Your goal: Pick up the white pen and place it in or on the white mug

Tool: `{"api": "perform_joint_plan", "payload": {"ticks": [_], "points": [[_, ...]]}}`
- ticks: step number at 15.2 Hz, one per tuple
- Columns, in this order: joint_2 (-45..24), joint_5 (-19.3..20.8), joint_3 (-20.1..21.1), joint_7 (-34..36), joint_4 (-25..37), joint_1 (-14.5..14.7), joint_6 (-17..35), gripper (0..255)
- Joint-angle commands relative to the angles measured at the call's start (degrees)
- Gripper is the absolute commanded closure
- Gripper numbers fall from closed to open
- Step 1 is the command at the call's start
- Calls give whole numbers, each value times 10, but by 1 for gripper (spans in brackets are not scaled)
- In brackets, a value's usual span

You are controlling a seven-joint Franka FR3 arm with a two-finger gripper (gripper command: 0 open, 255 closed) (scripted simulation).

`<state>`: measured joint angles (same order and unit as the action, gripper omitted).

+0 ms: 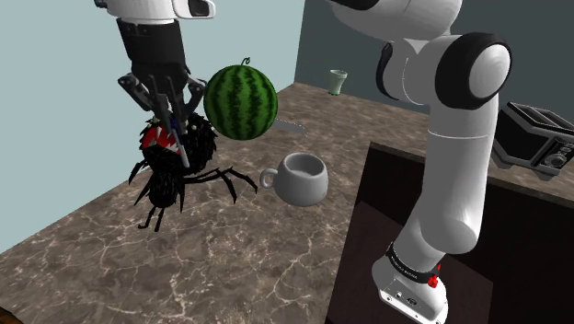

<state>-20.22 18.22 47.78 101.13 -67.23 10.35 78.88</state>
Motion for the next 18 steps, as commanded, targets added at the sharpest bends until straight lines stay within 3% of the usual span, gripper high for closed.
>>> {"api": "perform_joint_plan", "payload": {"ticks": [1,7,10,13,15,18], "points": [[-11,9,-1,0,31,12,-22,255],[-48,40,-9,0,131,59,-87,255],[50,-32,7,-35,11,-43,-47,255],[145,-103,-1,-92,-76,-121,-23,255],[206,-147,-19,-136,-122,-157,-15,255],[286,-199,-63,-203,-179,-186,-14,255]]}}
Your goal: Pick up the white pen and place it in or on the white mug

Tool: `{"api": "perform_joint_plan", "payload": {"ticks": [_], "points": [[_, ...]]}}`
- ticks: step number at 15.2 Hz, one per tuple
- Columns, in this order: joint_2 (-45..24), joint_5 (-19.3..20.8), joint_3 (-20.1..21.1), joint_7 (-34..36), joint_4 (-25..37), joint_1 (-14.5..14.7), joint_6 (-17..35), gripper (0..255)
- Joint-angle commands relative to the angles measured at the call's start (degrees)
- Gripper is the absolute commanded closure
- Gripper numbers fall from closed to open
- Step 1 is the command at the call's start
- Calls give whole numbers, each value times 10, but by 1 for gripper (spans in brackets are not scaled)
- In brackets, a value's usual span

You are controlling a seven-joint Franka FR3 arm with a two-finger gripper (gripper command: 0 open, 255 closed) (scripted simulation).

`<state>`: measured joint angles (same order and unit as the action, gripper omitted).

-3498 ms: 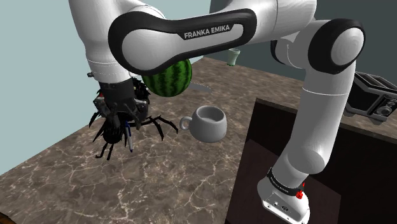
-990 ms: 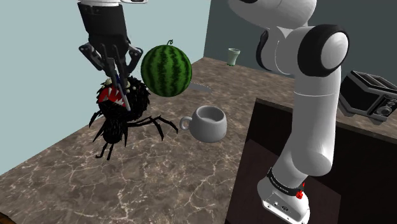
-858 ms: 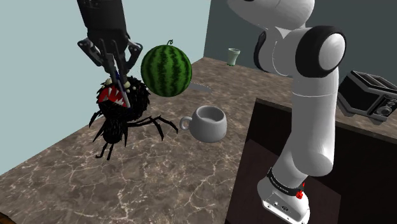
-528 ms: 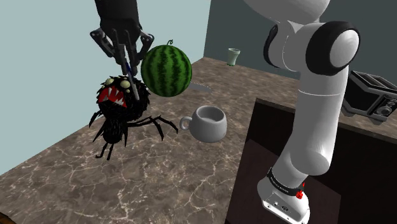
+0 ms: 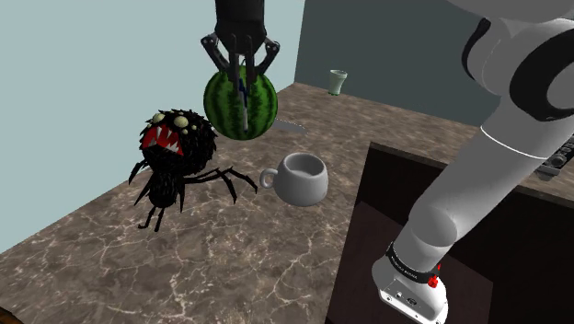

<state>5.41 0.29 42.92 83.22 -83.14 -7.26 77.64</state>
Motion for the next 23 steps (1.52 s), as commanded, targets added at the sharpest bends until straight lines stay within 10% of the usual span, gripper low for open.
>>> {"api": "perform_joint_plan", "payload": {"ticks": [1,11,23], "points": [[53,-33,-31,-44,-36,-15,-3,255],[216,-71,-189,-222,-150,-30,-41,255],[264,-85,-191,-231,-286,-19,49,255]]}}
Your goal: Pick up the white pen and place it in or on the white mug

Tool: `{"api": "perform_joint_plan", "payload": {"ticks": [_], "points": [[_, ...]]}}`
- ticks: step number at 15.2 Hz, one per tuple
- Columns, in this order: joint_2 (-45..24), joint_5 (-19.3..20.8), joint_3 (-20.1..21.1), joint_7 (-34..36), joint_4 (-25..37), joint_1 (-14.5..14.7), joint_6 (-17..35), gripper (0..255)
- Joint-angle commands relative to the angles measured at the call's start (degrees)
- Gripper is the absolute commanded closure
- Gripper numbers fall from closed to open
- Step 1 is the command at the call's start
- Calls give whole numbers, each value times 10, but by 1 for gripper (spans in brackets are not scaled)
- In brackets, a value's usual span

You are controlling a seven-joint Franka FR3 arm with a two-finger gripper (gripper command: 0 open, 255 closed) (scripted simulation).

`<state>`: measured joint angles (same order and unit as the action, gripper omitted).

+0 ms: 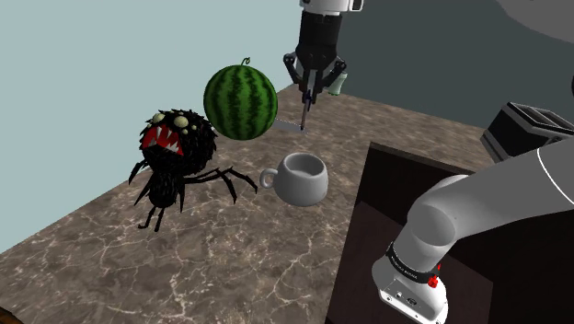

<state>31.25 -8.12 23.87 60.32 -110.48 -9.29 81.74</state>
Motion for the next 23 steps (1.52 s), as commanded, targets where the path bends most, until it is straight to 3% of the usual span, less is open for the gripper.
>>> {"api": "perform_joint_plan", "payload": {"ticks": [1,12,19,20,23], "points": [[8,-2,-1,-2,-23,2,15,255],[34,-14,6,-5,-126,10,93,255],[34,-14,6,-5,-126,10,93,255],[34,-14,6,-5,-126,10,93,0],[34,-14,6,-5,-126,10,93,0]]}}
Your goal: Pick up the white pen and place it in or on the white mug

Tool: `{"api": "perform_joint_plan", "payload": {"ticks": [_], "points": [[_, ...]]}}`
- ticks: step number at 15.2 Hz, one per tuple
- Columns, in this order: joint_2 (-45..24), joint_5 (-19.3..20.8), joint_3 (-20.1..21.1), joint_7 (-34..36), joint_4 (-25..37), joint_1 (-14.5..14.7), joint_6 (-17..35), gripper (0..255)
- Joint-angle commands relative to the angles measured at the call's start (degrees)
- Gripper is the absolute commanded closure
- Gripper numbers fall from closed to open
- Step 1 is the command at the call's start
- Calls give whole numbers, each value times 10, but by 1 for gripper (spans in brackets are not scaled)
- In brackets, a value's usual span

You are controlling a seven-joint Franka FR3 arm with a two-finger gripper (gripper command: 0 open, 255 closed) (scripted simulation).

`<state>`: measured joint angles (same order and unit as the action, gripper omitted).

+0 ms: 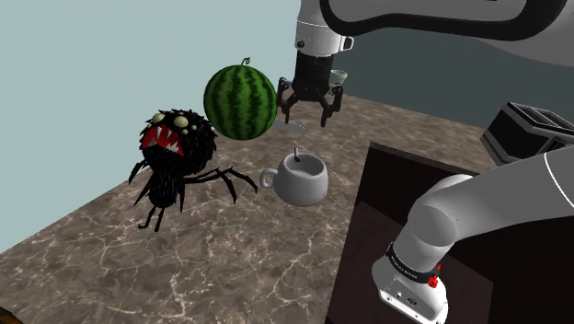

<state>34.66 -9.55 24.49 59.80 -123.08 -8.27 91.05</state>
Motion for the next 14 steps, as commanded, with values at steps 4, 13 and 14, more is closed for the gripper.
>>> {"api": "perform_joint_plan", "payload": {"ticks": [4,13,14], "points": [[-10,5,-2,3,46,-3,-36,0],[-22,9,-3,6,91,-6,-69,0],[-22,9,-3,6,91,-6,-69,0]]}}
